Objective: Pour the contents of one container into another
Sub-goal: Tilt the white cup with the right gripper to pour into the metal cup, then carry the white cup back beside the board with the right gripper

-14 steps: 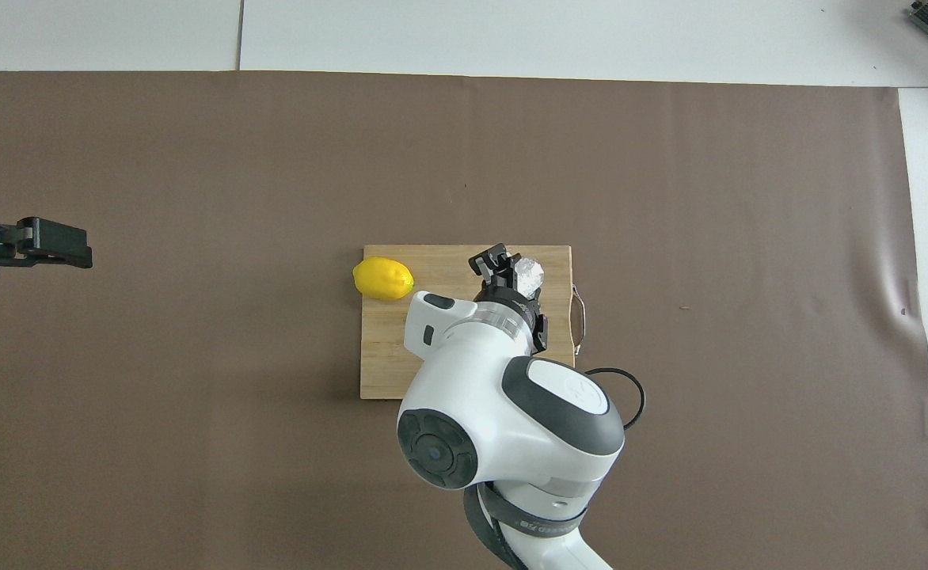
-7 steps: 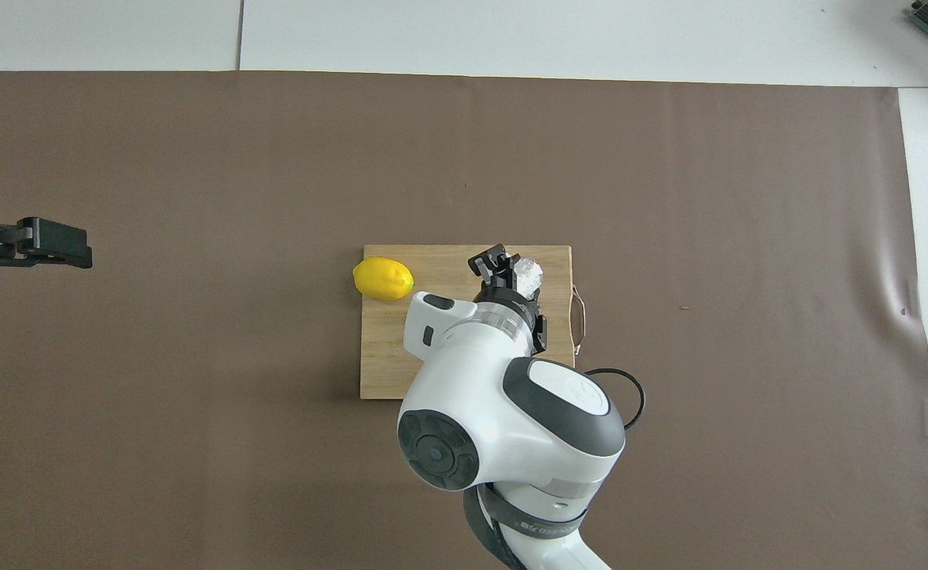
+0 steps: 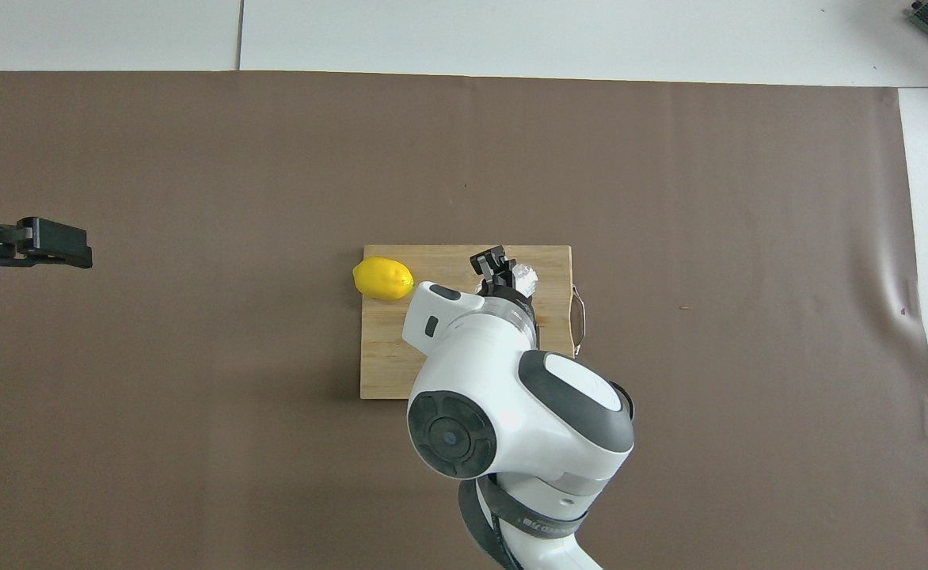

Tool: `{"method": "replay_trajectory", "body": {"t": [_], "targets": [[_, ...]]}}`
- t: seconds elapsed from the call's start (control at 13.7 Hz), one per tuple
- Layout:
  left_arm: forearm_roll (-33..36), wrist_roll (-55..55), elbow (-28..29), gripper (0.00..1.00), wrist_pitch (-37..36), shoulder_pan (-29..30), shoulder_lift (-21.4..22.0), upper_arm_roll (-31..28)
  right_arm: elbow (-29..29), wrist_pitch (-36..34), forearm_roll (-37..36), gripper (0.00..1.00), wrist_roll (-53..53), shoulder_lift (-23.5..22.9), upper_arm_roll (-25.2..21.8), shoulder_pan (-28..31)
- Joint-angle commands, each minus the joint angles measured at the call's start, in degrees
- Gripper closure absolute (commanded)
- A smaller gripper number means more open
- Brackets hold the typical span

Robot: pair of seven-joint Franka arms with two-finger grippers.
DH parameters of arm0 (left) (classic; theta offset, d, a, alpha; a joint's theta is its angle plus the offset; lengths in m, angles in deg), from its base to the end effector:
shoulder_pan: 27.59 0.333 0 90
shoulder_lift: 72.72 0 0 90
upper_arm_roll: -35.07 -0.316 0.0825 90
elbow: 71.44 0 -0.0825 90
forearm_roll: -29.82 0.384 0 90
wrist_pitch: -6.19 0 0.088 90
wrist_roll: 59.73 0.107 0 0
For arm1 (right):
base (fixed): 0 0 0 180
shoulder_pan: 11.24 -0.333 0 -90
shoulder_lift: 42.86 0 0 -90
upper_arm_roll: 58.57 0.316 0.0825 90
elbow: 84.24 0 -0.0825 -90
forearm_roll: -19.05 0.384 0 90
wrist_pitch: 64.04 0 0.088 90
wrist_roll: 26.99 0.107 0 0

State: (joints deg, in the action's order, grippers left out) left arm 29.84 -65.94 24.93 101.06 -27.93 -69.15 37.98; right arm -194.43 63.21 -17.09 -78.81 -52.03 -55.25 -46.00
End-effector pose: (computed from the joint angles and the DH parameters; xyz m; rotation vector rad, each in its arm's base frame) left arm 0.5411 -0.0315 0.6134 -3.1395 -0.0811 -0.0569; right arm 0.4940 0.3615 0.4269 1.4951 2.1414 0.0954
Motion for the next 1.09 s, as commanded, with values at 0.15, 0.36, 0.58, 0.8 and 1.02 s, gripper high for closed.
{"method": "replay_trajectory", "body": {"t": [0.15,0.36,0.58,0.8,1.02], "targets": [[0.8,0.2,1.3,0.00,-0.3,0.2,1.4,0.0,-0.2,1.2,5.0,0.66,-0.7,0.9,0.7,3.0],[0.8,0.2,1.3,0.00,-0.3,0.2,1.4,0.0,-0.2,1.2,10.4,0.66,-4.2,0.9,0.6,4.5],[0.8,0.2,1.3,0.00,-0.3,0.2,1.4,0.0,-0.2,1.2,12.6,0.66,-4.5,1.1,0.7,5.1],[0.8,0.2,1.3,0.00,-0.3,0.2,1.4,0.0,-0.4,1.1,17.8,0.66,-6.2,1.8,0.7,5.8],[0.8,0.2,1.3,0.00,-0.3,0.2,1.4,0.0,-0.8,1.1,24.4,0.66,-11.1,2.0,0.7,8.1]]}}
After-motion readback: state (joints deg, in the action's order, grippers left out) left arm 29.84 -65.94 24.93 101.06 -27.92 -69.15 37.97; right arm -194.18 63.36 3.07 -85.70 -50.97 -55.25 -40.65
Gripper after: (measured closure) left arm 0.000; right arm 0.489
